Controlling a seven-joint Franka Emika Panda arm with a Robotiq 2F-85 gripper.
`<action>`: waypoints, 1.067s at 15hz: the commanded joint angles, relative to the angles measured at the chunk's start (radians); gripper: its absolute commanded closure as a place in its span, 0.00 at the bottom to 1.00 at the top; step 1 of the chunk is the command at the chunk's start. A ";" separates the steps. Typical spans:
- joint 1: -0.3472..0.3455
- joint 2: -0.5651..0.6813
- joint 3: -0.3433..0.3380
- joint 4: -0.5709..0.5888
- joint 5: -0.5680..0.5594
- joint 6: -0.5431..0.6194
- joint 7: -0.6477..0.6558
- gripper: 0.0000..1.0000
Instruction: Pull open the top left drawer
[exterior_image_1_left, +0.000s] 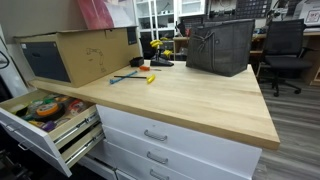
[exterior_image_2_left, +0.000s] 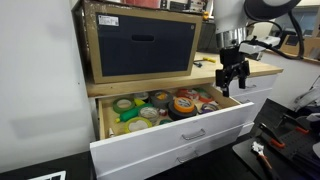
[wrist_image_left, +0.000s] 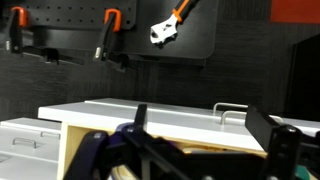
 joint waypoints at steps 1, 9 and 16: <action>-0.115 -0.031 -0.064 0.082 -0.045 -0.140 -0.187 0.00; -0.320 0.050 -0.231 0.305 -0.189 -0.280 -0.550 0.00; -0.367 0.202 -0.275 0.527 -0.250 -0.212 -0.554 0.00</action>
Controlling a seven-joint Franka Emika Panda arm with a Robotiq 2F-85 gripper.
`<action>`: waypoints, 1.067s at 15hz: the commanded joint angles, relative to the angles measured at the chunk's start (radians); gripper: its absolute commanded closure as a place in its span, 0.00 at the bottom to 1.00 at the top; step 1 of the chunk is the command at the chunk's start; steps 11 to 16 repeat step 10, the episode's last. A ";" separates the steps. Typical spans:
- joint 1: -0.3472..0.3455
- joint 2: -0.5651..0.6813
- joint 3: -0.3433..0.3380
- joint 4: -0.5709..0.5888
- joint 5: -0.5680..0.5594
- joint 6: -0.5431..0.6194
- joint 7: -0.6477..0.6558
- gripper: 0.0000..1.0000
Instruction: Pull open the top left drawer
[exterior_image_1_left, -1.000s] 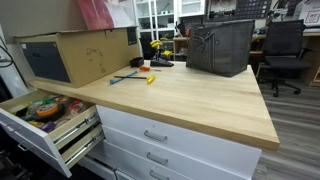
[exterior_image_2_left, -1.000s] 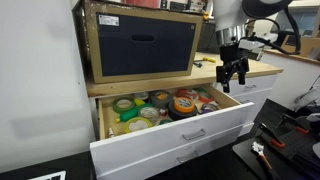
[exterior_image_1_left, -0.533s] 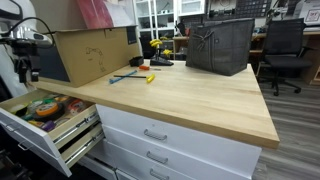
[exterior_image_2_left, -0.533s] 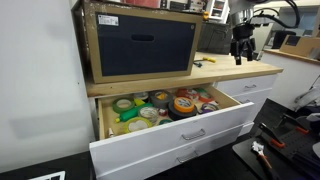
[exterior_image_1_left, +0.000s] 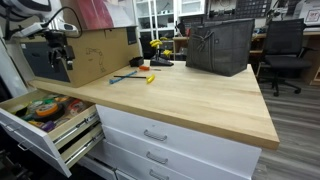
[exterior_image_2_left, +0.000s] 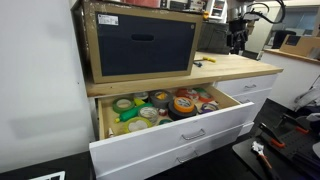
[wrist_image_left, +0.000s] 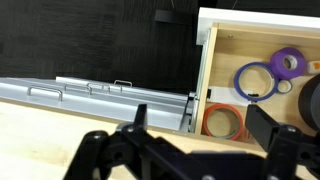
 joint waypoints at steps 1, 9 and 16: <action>-0.019 0.071 -0.017 0.109 0.011 0.041 0.015 0.00; -0.018 0.075 -0.021 0.085 0.005 0.132 0.041 0.00; -0.018 0.075 -0.021 0.085 0.005 0.132 0.041 0.00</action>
